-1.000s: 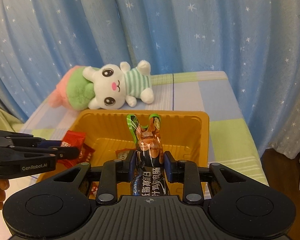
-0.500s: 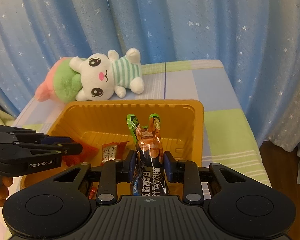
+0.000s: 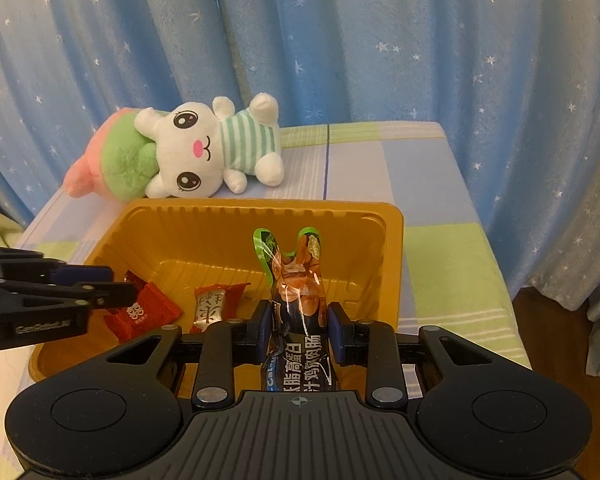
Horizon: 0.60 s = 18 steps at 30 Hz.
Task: Organize snacks
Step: 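Open the left tool then the right tool to drop snacks into the tray, then move both open tools back toward the remaining candies on the table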
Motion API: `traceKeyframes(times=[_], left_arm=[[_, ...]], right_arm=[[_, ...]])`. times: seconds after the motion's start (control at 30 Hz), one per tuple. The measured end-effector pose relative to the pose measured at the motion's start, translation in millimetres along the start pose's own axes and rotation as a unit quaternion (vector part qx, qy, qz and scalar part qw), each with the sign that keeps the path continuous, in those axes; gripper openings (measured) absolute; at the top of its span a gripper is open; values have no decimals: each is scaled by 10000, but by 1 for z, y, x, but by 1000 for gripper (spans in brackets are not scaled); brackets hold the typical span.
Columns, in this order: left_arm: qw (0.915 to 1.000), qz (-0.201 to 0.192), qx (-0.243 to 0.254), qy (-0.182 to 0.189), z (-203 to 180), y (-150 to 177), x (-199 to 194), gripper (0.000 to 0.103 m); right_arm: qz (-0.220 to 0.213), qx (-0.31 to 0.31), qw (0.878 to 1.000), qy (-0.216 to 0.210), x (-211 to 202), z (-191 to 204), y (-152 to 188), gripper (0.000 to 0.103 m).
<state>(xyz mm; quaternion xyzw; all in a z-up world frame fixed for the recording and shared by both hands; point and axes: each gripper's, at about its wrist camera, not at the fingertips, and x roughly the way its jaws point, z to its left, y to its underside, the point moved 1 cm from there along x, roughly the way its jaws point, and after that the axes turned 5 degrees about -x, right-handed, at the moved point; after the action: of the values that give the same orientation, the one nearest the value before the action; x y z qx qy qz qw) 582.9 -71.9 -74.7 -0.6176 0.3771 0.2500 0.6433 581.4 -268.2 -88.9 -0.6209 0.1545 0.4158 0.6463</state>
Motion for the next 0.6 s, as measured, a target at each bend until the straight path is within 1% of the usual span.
traceKeyframes(times=[0.13,0.23,0.3,0.37,0.47,0.6], left_arm=[[10000,-32,-54,-20,4,3,-7,34],[9999,-35,-100,-4,6,6,-13,35],[9999,-43,-120,6,7,9,-18,38],[9999,-80,-131,15,7,13,-24,41],[9997,-136,-205,54,8,18,-36,45],[9993,-215,-260,132,7,24,-53,46]], right_arm=[[-85,-66,9999,26,0,2,-2,30],[-150,-14,9999,-10,0,3,-4,31],[-174,19,9998,3,-3,3,-4,33],[-188,35,9998,-3,-7,4,-3,41],[-275,85,9996,-40,-19,5,1,49],[-357,172,9991,-113,-38,7,8,53]])
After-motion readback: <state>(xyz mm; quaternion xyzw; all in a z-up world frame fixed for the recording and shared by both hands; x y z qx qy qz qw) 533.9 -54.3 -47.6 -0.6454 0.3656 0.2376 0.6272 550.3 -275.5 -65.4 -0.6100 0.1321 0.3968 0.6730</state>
